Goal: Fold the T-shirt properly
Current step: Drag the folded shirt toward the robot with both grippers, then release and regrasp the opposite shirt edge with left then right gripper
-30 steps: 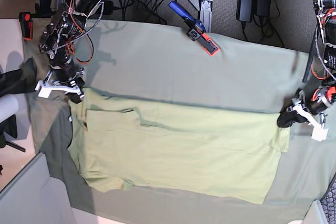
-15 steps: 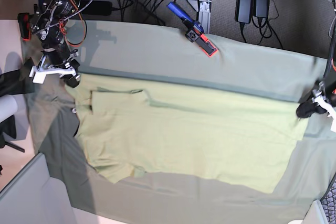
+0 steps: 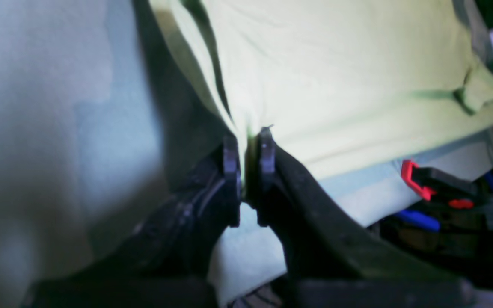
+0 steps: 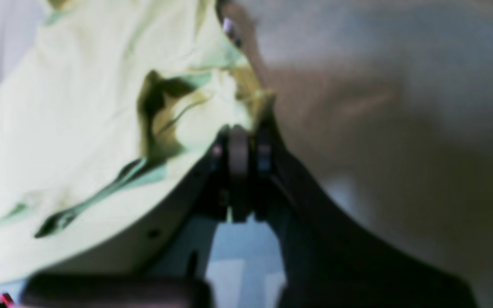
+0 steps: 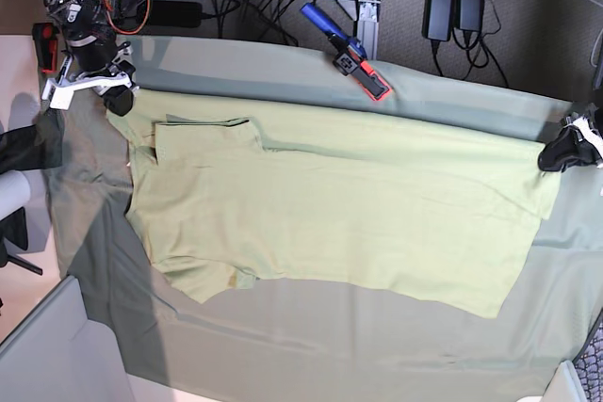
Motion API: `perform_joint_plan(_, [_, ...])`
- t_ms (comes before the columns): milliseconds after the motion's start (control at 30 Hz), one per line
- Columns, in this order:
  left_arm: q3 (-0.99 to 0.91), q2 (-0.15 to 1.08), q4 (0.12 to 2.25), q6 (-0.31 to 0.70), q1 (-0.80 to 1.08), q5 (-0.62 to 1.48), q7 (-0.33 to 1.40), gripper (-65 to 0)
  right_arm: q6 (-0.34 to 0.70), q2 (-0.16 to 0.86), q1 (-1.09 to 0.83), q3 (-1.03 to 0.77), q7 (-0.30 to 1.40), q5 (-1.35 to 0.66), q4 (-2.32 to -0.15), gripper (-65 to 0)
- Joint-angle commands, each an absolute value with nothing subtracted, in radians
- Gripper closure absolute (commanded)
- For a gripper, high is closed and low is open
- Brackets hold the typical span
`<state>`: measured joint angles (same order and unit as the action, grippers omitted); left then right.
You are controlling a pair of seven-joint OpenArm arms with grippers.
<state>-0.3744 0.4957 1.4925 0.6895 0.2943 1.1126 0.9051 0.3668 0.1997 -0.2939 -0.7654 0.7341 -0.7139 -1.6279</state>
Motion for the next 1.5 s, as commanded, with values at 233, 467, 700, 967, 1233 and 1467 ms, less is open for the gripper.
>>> perform_joint_plan(233, [-0.388,0.519,1.513,0.698,0.339,1.126,0.891,0.0,0.366,0.234,-0.364,-0.819,0.708,-0.73,-1.674,0.0])
perform_joint_plan(467, [-0.388,0.519,1.513,0.698,0.347,1.126,0.902,0.0,0.366,0.257,-0.394,-0.821,0.708,-0.722,-1.673,0.0])
perform_joint_plan(700, [-0.388,0.518,1.513,0.698,0.397,1.126,0.886,-31.1,0.366,0.257,-0.394,-0.821,0.738,-0.713,-1.673,-18.8])
perform_joint_plan(967, [-0.485,0.519,1.535,0.698,0.389,1.126,0.838,-31.1,0.364,0.258,-0.393,-0.846,0.733,-0.689,-1.674,-39.0])
perform_joint_plan(1233, [-0.465,0.518,1.602,0.698,0.205,0.916,0.653,-31.1,0.364,0.258,-0.391,-0.88,0.715,-0.696,-1.674,-39.0])
perform_joint_plan(1467, [-0.182,0.5,1.319,0.646,-0.111,0.762,0.558,-31.1,0.364,0.258,-0.389,-0.879,0.715,-0.677,-1.674,-39.0])
